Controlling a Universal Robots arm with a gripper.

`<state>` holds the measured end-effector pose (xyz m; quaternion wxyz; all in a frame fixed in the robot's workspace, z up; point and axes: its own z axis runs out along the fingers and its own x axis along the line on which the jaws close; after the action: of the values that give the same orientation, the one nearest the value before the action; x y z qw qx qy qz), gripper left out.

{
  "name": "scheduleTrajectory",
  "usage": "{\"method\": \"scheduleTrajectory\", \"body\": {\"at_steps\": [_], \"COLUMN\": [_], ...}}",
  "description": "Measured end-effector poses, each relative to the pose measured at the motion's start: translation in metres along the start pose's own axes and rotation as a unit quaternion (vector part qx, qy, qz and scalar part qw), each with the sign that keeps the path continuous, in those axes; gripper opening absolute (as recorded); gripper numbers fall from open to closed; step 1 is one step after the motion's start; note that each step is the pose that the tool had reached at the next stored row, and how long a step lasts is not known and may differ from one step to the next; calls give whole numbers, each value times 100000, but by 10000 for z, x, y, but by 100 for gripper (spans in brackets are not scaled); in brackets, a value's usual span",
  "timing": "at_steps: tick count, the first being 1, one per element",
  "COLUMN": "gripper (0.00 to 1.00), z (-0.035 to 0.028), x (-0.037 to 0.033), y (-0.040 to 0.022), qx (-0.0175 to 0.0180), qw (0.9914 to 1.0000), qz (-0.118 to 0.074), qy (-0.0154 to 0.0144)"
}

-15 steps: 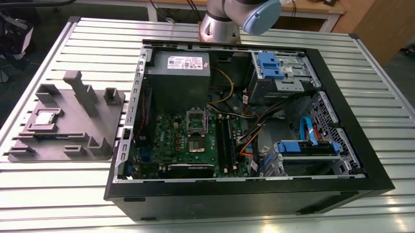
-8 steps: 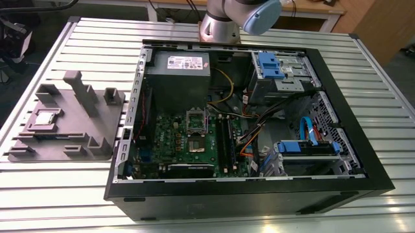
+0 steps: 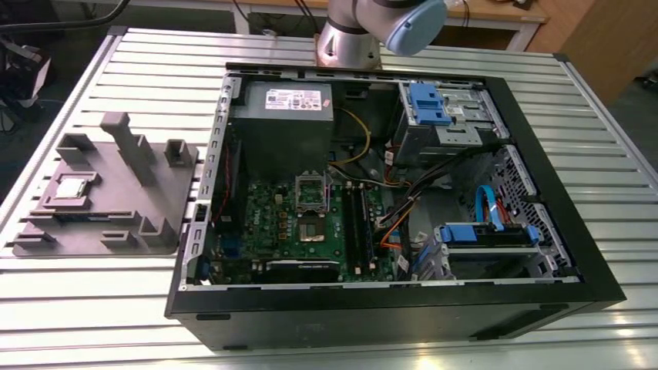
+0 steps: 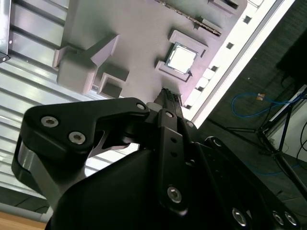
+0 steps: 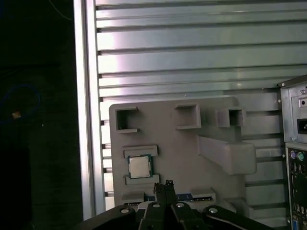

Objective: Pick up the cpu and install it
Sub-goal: 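Reach for the cpu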

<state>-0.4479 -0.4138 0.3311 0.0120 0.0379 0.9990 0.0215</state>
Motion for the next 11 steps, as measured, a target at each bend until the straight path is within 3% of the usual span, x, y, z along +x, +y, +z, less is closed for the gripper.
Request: {"method": "scheduleTrajectory", "body": {"at_steps": [11], "gripper": [10], "z": [122], "x": [16], "y": [-53], "qx": [152], "qw": [99998], "qz": [19], "qy": [535]}}
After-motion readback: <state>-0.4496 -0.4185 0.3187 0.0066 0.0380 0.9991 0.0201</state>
